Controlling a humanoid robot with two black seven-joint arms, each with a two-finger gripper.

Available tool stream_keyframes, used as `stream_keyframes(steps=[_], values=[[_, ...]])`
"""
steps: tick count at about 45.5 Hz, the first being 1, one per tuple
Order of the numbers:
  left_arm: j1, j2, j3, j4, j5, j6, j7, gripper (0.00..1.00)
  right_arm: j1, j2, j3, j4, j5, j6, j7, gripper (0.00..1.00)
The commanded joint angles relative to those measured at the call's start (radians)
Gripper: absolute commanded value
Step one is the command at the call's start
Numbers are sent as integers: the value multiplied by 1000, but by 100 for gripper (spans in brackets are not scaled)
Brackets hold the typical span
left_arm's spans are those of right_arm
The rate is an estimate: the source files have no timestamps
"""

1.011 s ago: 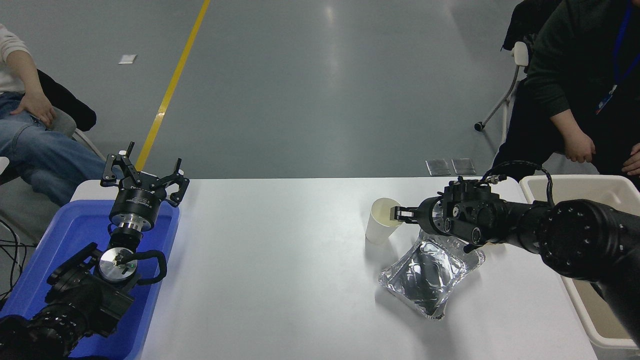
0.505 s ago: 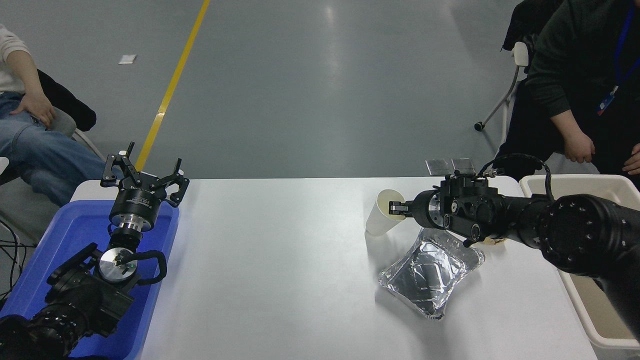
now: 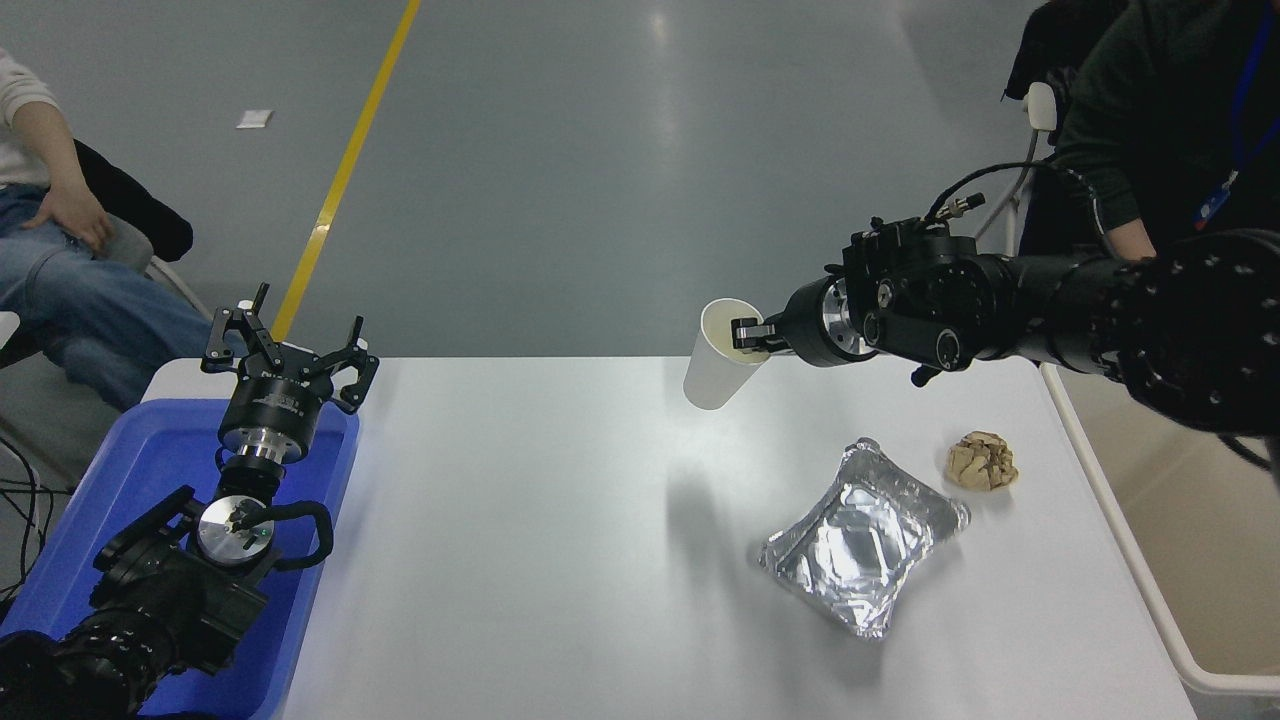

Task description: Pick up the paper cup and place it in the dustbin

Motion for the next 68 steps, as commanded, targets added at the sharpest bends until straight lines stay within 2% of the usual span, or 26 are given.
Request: stream_keyframes(steps=[1, 24, 39, 47, 62, 68], values=[[0, -1, 0, 0, 0, 0, 0, 99, 209, -71, -5, 133, -1, 107, 1, 0], [-1, 1, 0, 0, 0, 0, 0, 99, 413, -282, -31, 165, -20, 250, -1, 0], [0, -1, 0, 0, 0, 0, 0, 99, 358, -292, -126, 93, -18, 215, -8, 0], [0, -1, 0, 0, 0, 0, 0, 99, 228, -338, -209, -51, 10, 179, -10, 0], [0, -1, 0, -1, 0, 0, 0, 99, -117, -516, -192, -506, 19, 164, -13, 0], [0, -1, 0, 0, 0, 0, 0, 99, -310, -569, -150, -695, 97, 158, -16, 0]])
